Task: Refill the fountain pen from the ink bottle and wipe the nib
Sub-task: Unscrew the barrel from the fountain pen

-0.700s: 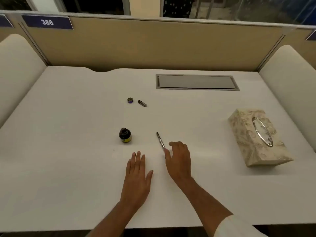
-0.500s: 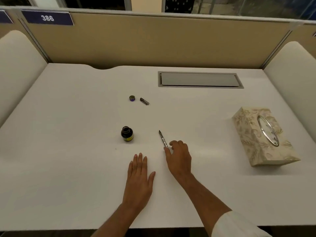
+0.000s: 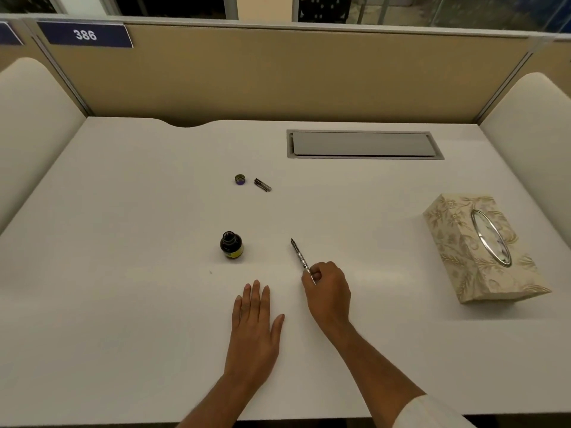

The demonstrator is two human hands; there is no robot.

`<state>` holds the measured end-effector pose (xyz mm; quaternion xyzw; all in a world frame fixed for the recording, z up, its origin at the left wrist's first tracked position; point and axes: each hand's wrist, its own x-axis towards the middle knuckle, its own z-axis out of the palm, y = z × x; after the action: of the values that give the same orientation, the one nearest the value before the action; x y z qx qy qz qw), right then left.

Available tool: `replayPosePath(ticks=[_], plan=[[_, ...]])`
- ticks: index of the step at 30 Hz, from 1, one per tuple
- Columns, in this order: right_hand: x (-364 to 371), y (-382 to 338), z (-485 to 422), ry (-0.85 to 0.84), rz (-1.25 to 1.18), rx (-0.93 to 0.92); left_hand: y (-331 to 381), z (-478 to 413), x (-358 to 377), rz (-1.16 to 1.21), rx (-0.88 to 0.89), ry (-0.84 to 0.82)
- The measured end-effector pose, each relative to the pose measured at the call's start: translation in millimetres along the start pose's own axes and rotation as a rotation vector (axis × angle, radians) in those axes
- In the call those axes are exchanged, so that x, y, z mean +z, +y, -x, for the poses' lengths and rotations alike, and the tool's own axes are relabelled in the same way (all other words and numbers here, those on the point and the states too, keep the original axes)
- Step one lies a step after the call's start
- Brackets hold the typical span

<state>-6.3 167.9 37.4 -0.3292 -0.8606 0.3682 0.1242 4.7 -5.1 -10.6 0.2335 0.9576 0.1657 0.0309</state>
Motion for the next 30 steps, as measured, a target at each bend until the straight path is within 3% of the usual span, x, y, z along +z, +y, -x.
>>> replayPosePath(ticks=[3,7,15,19,25,30], plan=[[-9.4,-3.0,10.1,0.025,-0.047,-0.026,10.0,-6.1,-10.1,0.18,-0.059,0.022],[-26.1,-14.3,22.0,0.011,-0.167,-0.024,39.9,-26.1,-49.5,0.658,-0.231,0.025],[-69.6,-37.0,38.3,-0.157,-0.378,0.021,72.9,-68.1,-109.3,1.555,-0.535,-0.151],[-86.8,-43.4,41.2,-0.262,-0.455,0.047,76.7,-72.1,-122.2,1.699,-0.528,-0.17],[-108.0,-51.4,42.5,-0.45,-0.636,0.232,79.0,-68.6,-133.8,1.831,-0.52,-0.287],[-118.0,-58.4,42.0,-0.741,-0.901,0.448,84.5,-69.8,-142.5,1.885,-0.518,-0.343]])
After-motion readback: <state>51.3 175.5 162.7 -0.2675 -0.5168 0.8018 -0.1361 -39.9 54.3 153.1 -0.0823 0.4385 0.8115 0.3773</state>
